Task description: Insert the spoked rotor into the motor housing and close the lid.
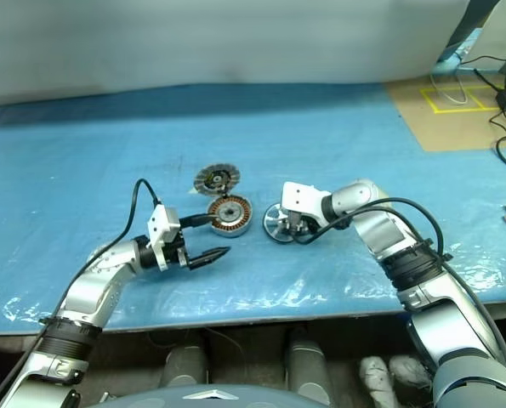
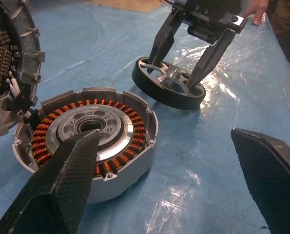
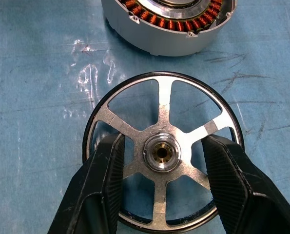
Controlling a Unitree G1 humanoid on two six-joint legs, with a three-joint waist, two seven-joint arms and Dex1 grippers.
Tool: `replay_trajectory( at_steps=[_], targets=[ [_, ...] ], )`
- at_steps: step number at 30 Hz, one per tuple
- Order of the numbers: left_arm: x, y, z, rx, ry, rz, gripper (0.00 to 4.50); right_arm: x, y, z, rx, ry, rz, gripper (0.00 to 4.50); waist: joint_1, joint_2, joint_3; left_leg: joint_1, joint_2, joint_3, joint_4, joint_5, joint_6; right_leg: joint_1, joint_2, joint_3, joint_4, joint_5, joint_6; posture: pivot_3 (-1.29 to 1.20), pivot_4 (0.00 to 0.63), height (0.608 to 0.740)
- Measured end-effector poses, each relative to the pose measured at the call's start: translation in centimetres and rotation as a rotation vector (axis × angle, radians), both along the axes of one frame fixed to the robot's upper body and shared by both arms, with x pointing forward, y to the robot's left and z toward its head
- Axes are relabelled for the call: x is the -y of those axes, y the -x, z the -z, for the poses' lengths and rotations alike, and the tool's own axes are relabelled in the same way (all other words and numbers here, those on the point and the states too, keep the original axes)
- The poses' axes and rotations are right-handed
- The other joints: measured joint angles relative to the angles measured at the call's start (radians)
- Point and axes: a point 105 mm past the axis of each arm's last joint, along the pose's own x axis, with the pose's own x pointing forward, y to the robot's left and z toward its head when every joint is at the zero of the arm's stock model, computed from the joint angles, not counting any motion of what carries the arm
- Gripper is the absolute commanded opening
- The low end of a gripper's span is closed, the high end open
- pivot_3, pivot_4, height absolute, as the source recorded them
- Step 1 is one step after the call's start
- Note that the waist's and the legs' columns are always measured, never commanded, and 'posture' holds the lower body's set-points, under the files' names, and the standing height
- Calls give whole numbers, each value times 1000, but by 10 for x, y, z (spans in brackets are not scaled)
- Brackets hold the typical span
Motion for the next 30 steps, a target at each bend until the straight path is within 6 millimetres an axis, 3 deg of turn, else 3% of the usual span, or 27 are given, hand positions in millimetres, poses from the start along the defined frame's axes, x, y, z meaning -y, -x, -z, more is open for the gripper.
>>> replay_trajectory(
  at_steps=[4,9,23,26,30],
  targets=[
    [0,0,1,-7,-1,-3,4500,0,1,1,13,10,-13,2534,1,0,0,0,0,0,0,0,0,1,0,0,0,0,0,0,150,740],
    [0,-1,1,-14,-2,-7,4500,4,5,-1,36,16,-33,1308,-2,-3,-2,1,0,0,0,0,0,2,0,0,0,0,0,0,150,740],
    [1,-2,-8,6,-10,5,4500,5,9,-1,1,-139,42,1281,-5,-7,-4,3,0,0,0,0,0,3,0,0,0,0,0,0,150,740],
    [-4,-1,-11,-3,-15,7,4500,3,13,-13,-52,-266,82,1281,-4,-6,-4,-1,0,0,0,0,0,-1,0,0,-1,0,0,0,150,740],
    [-15,-2,-16,-8,-11,-22,4500,-14,28,-52,-93,-496,50,1281,-3,-6,-4,0,1,0,-3,0,0,-1,1,0,-2,0,0,0,150,740]
  ],
)
